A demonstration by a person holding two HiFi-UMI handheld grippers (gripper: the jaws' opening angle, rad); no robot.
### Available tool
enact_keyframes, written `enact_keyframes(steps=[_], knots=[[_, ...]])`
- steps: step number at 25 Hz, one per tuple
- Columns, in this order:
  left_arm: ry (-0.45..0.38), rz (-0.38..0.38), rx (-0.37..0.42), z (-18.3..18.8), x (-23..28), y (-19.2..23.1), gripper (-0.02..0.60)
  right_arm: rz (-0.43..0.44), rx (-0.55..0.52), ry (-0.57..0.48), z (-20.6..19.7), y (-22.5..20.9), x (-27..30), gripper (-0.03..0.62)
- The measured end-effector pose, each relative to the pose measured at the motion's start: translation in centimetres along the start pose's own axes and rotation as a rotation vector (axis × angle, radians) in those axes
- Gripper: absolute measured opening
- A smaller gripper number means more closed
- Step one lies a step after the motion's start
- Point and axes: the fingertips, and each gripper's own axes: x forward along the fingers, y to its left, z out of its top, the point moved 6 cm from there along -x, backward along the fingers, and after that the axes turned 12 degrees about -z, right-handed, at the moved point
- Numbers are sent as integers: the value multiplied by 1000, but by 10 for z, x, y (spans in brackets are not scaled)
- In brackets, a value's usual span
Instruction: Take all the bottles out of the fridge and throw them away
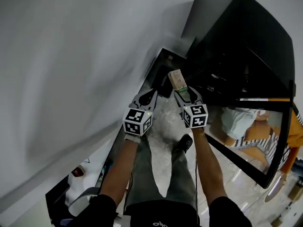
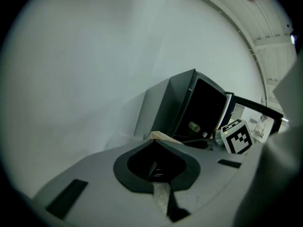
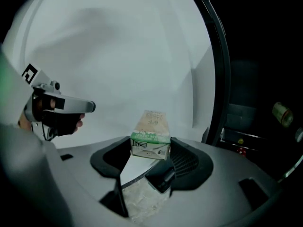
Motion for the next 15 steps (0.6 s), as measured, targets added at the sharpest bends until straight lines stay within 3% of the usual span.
enact_keyframes(steps=[9, 15], knots=[[88, -46, 4, -95, 65, 51, 3, -15, 14, 68, -106, -12, 80, 268], [117, -54, 3, -122, 80, 65, 3, -14, 19, 117, -147, -13, 108, 268]])
